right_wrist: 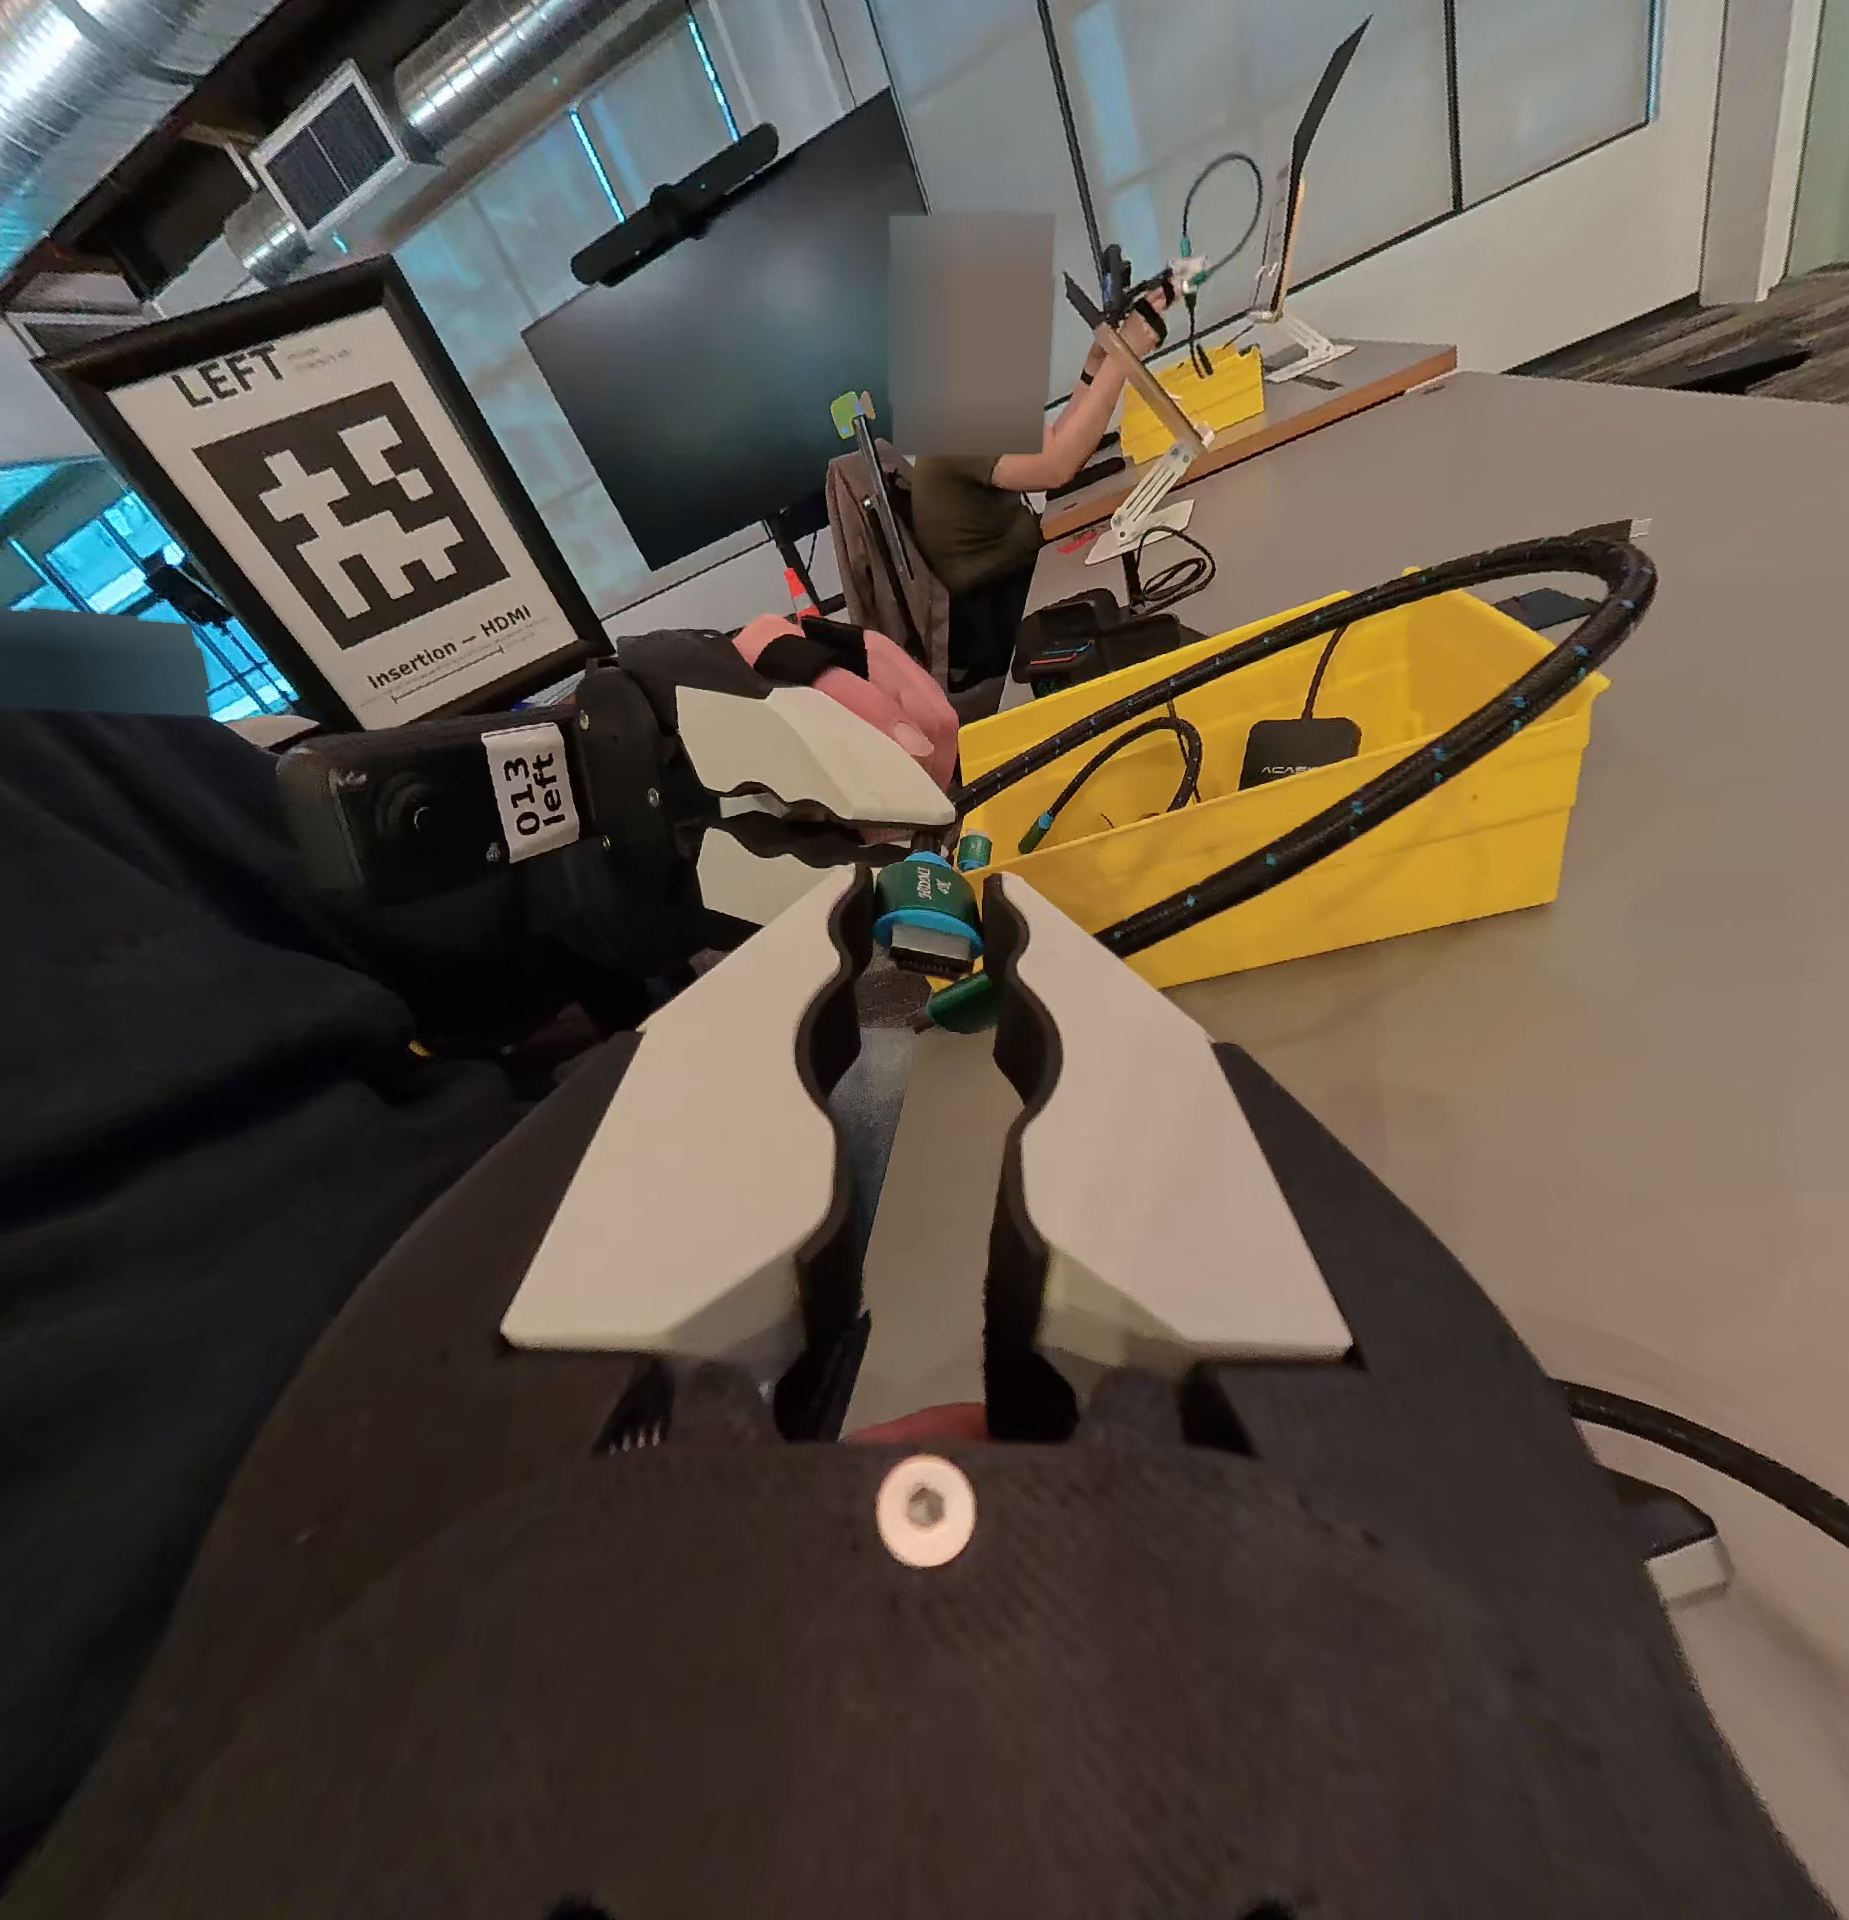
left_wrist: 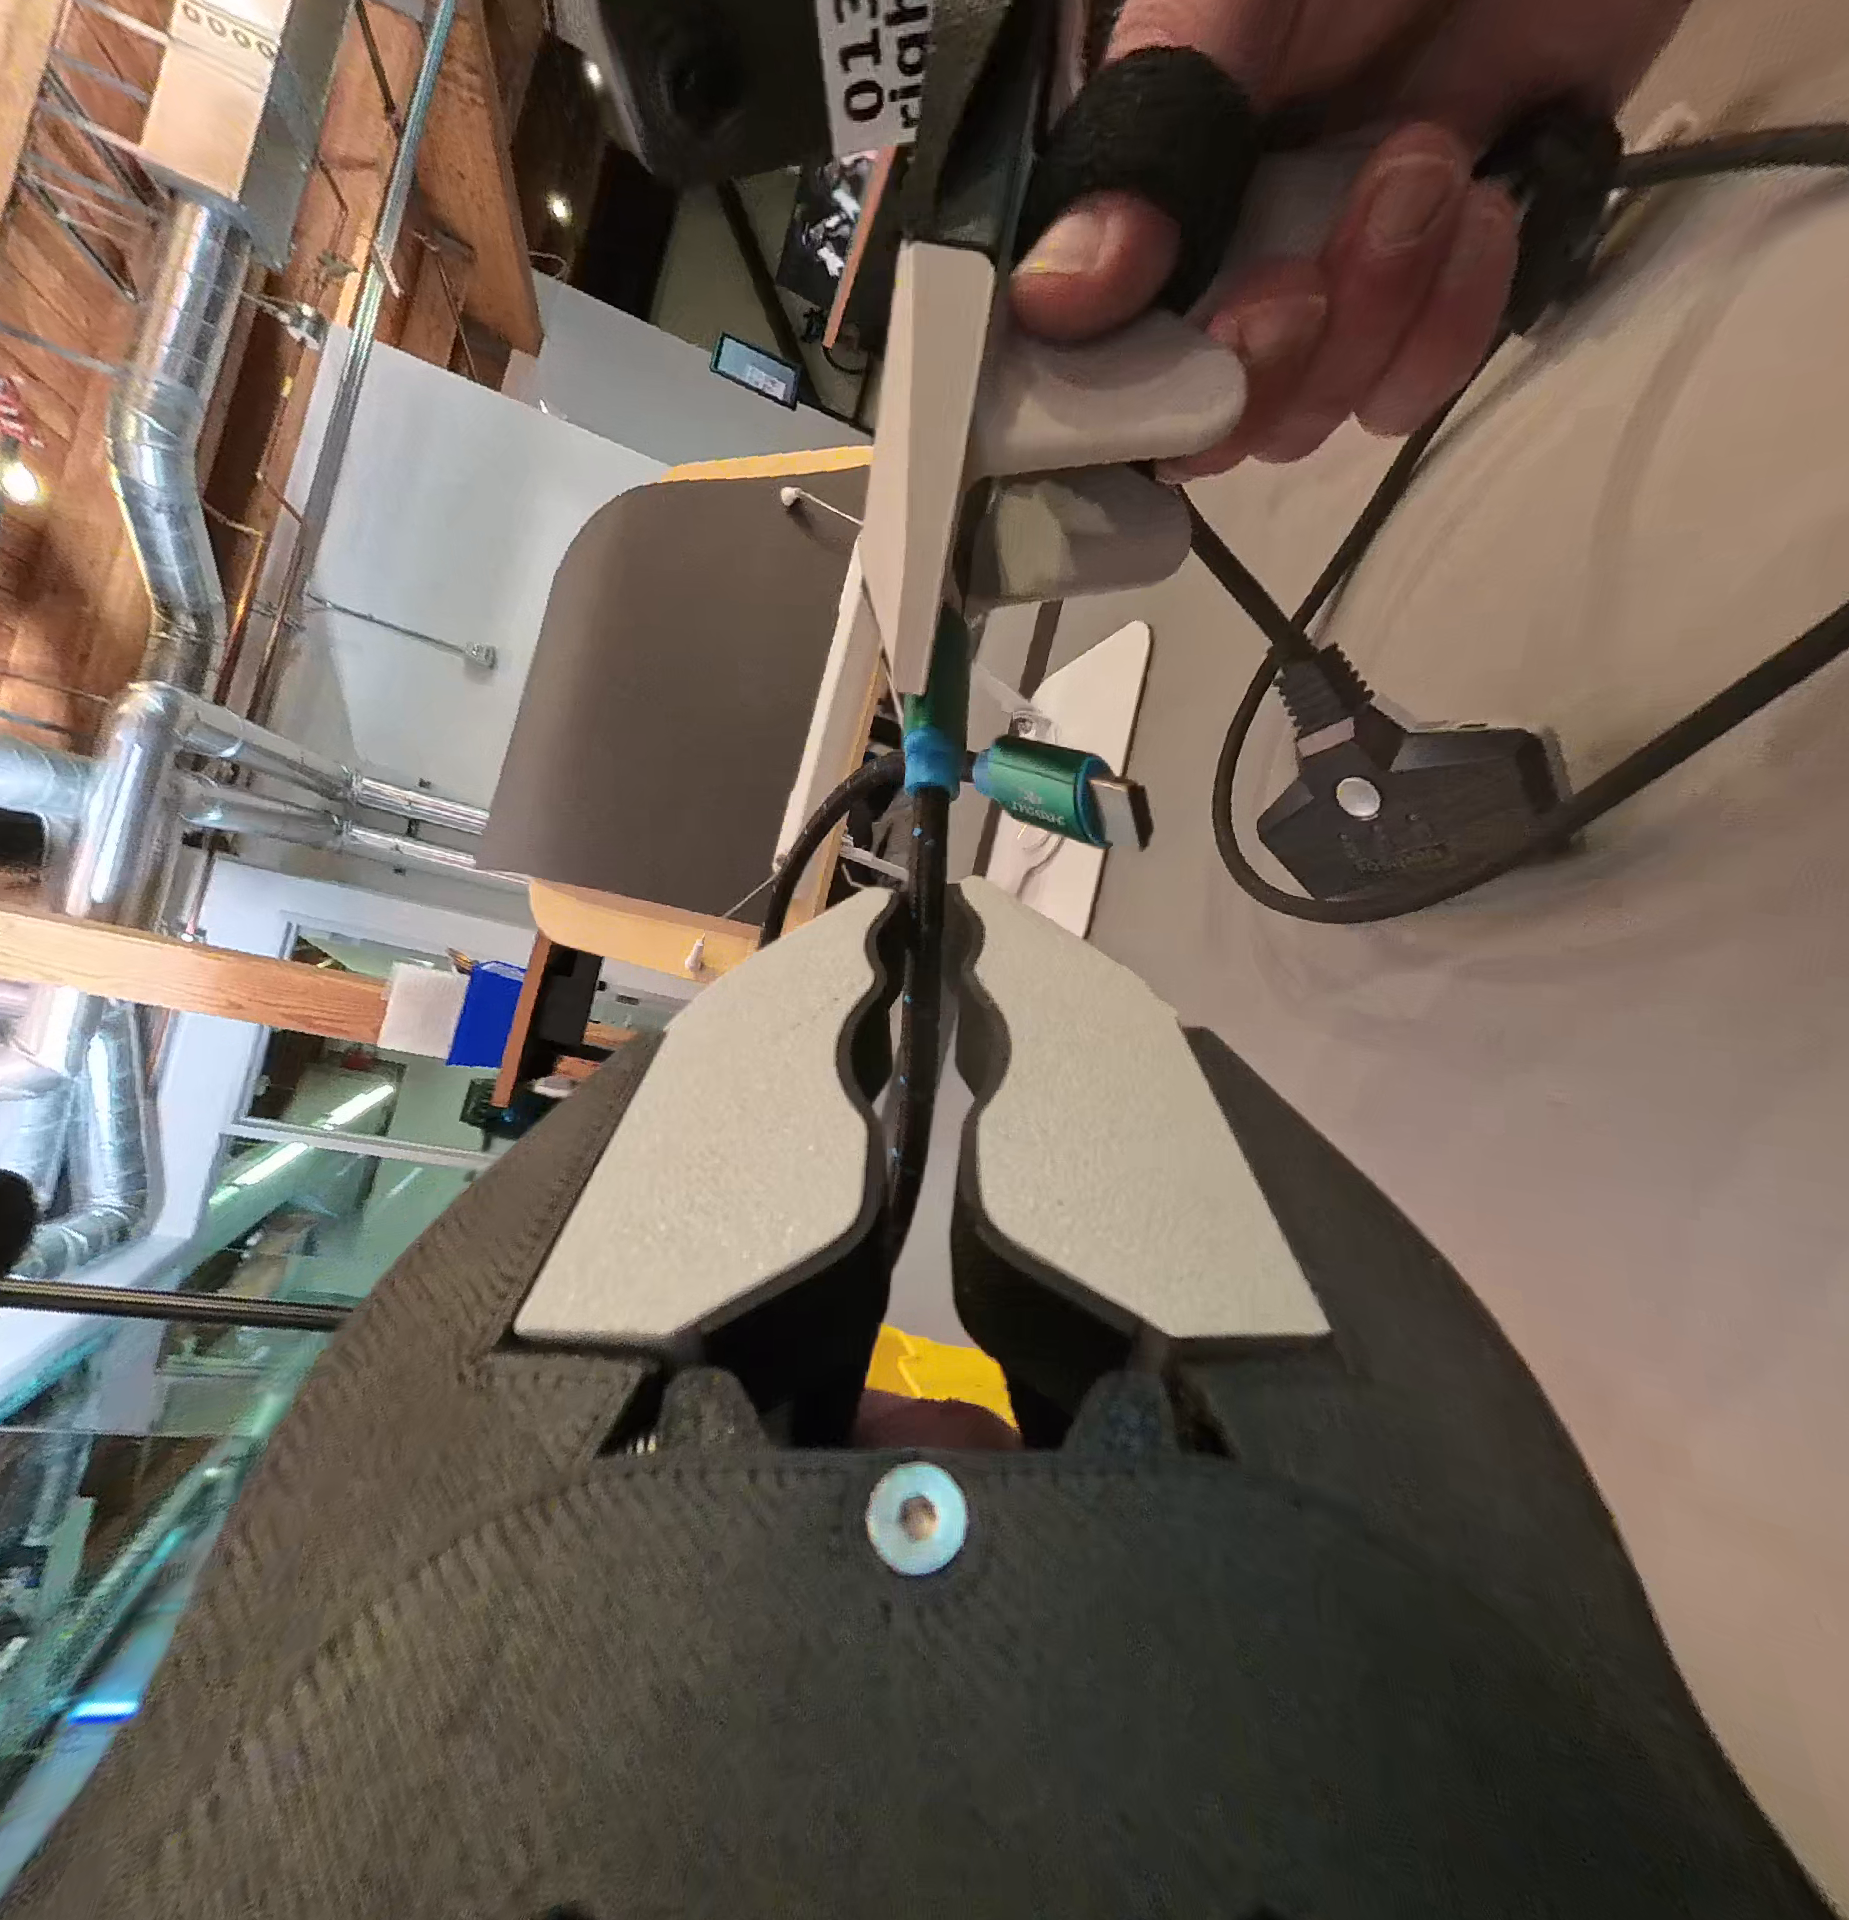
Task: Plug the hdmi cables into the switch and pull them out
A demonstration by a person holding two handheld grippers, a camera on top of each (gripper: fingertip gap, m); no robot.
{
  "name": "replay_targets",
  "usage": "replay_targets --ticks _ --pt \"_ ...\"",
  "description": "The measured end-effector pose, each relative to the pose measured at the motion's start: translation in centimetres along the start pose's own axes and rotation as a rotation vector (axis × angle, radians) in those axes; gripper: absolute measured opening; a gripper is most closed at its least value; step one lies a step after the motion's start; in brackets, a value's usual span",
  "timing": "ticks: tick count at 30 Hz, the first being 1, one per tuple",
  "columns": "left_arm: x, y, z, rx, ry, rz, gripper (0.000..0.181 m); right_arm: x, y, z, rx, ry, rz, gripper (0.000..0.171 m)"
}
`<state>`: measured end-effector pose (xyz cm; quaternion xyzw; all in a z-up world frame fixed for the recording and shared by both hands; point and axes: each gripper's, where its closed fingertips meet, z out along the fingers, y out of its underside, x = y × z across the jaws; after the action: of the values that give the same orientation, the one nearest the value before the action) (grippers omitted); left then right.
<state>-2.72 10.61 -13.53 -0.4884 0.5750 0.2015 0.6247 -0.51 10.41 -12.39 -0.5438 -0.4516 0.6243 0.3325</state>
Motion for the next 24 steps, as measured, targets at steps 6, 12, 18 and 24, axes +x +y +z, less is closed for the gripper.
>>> replay_targets --ticks 6,12,18,24 --pt "-0.7 0.4 0.1 -0.007 -0.001 -0.137 0.011 0.5 -0.8 -0.4 0.065 0.019 0.004 0.019" --pt "-0.4 1.2 0.4 -0.028 0.029 -0.228 0.018 1.5 -1.0 -1.0 0.098 0.061 0.016 0.019" --pt "0.1 0.7 0.2 0.011 0.154 -0.499 0.028 2.5 -1.4 -1.8 0.156 0.087 0.036 0.017" --pt "2.0 0.3 0.1 0.048 0.369 -0.805 0.028 3.1 -1.1 -2.1 0.143 0.120 0.025 0.012"
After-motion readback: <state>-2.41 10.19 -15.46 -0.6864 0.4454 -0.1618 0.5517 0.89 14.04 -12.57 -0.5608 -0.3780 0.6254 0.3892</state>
